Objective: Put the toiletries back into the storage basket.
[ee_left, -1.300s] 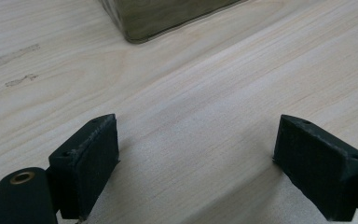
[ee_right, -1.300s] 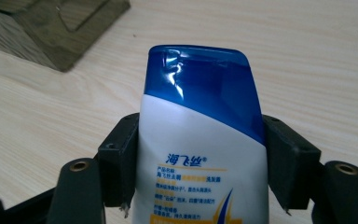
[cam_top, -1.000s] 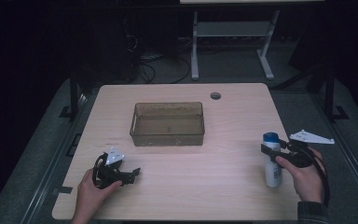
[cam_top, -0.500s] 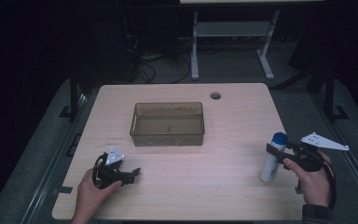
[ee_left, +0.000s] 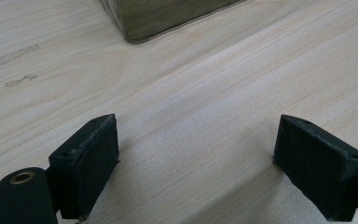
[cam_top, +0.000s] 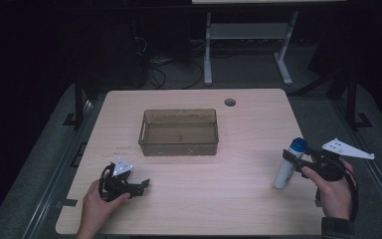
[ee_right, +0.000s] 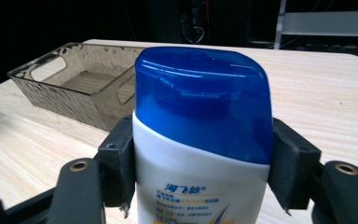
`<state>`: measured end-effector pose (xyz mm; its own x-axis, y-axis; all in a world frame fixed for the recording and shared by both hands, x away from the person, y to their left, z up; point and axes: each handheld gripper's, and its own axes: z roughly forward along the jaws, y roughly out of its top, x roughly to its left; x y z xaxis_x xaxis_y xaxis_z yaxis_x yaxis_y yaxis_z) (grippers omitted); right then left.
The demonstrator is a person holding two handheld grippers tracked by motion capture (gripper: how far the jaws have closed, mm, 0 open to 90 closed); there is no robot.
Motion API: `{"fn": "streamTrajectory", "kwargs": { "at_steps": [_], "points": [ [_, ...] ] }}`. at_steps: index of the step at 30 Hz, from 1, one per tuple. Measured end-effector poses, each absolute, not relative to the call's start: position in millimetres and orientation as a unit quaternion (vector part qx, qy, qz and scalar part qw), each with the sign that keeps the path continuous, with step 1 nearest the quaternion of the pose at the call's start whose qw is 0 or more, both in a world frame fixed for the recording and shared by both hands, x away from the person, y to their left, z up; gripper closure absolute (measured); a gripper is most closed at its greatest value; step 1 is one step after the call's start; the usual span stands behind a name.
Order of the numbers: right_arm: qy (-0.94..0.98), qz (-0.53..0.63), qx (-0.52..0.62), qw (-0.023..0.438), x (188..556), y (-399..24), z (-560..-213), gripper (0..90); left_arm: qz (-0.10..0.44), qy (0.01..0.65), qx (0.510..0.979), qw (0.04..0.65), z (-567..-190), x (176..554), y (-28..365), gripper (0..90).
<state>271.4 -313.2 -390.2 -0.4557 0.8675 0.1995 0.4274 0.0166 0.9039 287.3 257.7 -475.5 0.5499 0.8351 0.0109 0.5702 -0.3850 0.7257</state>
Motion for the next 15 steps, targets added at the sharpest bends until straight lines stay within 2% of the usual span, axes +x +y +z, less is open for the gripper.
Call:
{"fn": "streamTrajectory", "kwargs": {
  "at_steps": [15],
  "points": [
    [0.682, 0.530, 0.456, 0.216, 278, -300, -375, 35.3, 0.192, 0.434, 0.810, 0.345, -476, 287, 258, 12.6]
  ]
}}
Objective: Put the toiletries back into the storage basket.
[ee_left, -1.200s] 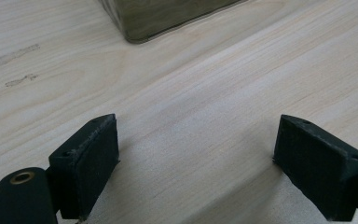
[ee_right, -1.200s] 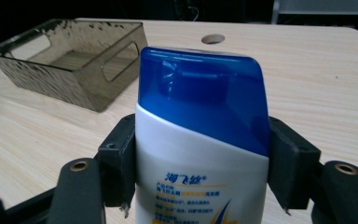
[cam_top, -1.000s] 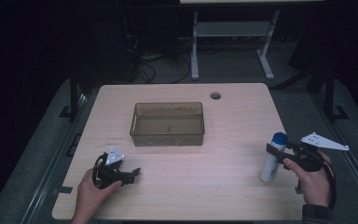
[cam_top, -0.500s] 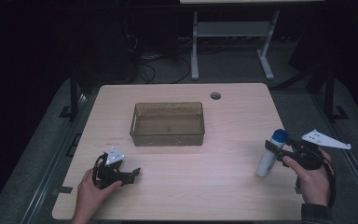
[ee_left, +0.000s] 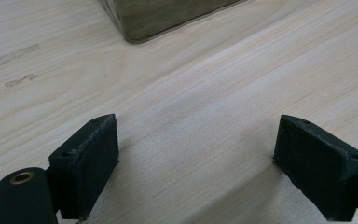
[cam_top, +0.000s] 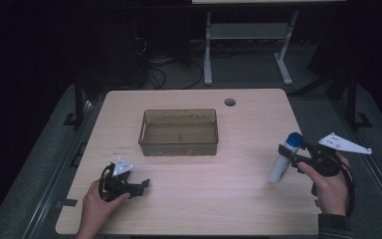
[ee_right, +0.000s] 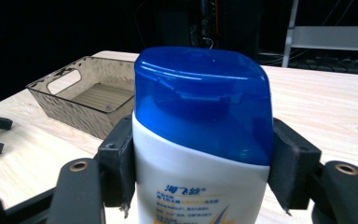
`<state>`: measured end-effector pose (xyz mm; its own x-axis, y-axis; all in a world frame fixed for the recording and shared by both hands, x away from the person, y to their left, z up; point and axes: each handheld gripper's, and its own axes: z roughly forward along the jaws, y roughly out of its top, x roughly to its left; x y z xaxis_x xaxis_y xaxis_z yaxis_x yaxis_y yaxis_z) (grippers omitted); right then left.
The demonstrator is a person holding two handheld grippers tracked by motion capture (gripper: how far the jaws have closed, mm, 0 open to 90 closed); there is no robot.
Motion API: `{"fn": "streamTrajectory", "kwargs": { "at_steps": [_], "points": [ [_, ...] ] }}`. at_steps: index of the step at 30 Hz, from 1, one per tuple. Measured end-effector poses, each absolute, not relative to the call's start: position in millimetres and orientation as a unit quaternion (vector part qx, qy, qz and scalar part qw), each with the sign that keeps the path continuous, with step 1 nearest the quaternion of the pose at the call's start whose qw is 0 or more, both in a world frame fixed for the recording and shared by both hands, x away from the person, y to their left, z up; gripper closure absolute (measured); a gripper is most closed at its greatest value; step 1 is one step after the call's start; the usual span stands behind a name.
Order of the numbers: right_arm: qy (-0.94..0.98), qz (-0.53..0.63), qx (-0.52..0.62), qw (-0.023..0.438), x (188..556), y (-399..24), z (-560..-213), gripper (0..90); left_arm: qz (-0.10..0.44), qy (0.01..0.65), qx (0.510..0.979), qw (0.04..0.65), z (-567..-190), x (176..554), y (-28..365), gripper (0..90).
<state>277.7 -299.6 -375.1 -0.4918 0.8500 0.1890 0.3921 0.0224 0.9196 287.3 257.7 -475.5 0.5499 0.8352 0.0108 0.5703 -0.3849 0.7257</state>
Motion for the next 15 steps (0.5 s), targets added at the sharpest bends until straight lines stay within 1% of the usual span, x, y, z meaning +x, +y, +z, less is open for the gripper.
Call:
{"fn": "streamTrajectory", "kwargs": {
  "at_steps": [15],
  "points": [
    [0.688, 0.540, 0.433, 0.217, 292, -278, -362, 35.3, 0.192, 0.435, 0.809, 0.346, -476, 287, 258, 12.6]
  ]
}}
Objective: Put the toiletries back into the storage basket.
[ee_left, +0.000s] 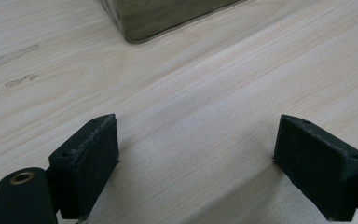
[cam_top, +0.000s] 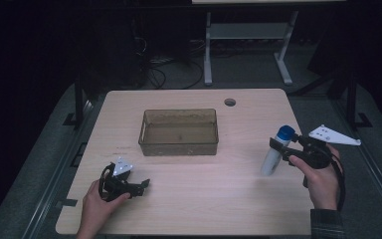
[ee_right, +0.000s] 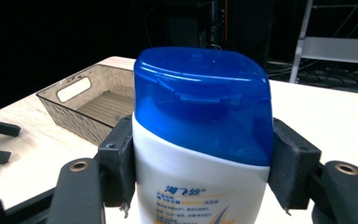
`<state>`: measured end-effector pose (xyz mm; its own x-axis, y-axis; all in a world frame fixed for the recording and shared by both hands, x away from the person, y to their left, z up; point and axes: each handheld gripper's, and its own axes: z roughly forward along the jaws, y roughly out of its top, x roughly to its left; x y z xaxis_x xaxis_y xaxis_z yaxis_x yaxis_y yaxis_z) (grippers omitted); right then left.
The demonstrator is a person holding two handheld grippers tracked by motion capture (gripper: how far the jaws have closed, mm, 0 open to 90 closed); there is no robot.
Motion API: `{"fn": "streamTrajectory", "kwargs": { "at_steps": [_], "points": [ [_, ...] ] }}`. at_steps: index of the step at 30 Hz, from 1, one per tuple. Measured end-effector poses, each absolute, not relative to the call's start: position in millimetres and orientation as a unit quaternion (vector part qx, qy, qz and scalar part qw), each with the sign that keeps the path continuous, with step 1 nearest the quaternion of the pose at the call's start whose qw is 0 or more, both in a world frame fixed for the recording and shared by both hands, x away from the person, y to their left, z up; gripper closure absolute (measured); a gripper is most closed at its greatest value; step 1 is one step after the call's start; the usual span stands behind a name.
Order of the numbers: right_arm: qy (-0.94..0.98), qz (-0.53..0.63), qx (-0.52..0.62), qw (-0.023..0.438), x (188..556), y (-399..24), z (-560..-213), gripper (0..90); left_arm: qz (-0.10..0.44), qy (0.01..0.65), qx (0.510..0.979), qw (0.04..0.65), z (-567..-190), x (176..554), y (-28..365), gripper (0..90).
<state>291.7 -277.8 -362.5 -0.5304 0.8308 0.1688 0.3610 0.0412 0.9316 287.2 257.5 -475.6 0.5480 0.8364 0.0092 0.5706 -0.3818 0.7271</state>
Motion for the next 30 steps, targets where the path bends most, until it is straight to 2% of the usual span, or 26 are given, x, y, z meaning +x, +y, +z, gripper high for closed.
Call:
{"fn": "streamTrajectory", "kwargs": {
  "at_steps": [30],
  "points": [
    [0.704, 0.551, 0.396, 0.211, 321, -235, -346, 35.3, 0.191, 0.434, 0.810, 0.346, -475, 287, 258, 12.6]
  ]
}}
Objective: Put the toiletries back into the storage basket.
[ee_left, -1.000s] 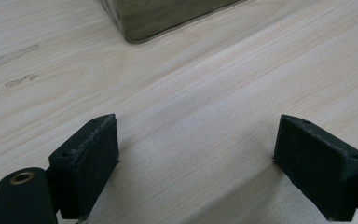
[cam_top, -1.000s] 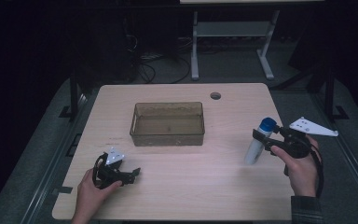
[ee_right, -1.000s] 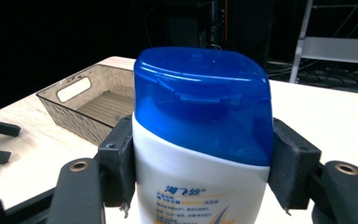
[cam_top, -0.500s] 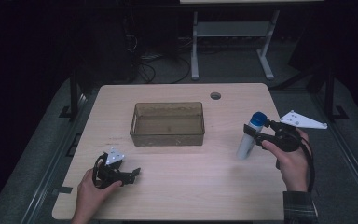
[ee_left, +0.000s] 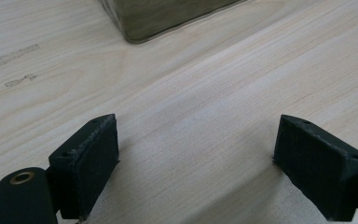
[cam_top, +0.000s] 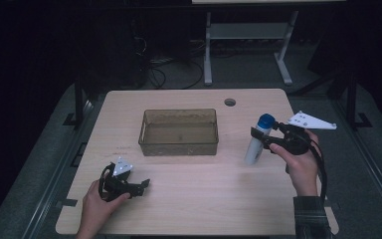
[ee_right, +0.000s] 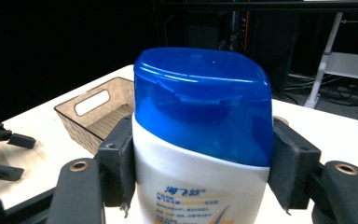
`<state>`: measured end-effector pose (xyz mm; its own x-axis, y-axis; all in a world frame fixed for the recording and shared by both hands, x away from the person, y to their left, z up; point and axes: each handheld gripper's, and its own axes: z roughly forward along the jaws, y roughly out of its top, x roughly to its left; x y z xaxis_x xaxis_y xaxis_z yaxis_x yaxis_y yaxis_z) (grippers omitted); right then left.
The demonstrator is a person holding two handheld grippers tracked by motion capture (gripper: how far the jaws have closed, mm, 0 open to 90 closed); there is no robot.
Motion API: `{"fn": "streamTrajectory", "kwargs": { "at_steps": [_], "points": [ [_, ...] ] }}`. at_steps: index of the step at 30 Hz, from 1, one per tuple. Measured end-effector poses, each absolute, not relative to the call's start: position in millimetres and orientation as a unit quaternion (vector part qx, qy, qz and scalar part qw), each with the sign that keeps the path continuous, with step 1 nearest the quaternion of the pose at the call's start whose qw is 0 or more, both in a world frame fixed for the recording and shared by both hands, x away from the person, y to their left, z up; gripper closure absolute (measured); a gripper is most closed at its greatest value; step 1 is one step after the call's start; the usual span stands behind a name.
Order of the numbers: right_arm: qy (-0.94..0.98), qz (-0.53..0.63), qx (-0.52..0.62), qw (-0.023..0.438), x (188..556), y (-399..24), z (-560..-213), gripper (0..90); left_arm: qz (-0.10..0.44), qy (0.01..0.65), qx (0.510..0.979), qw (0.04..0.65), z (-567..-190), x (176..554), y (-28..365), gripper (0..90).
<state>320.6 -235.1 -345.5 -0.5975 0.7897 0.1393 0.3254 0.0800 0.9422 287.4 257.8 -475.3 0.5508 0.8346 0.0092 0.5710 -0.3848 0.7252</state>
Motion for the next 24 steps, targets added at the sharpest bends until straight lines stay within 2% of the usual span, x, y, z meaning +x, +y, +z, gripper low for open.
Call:
{"fn": "streamTrajectory", "kwargs": {
  "at_steps": [24],
  "points": [
    [0.706, 0.561, 0.378, 0.208, 345, -207, -331, 35.3, 0.191, 0.433, 0.811, 0.345, -475, 287, 258, 12.6]
  ]
}}
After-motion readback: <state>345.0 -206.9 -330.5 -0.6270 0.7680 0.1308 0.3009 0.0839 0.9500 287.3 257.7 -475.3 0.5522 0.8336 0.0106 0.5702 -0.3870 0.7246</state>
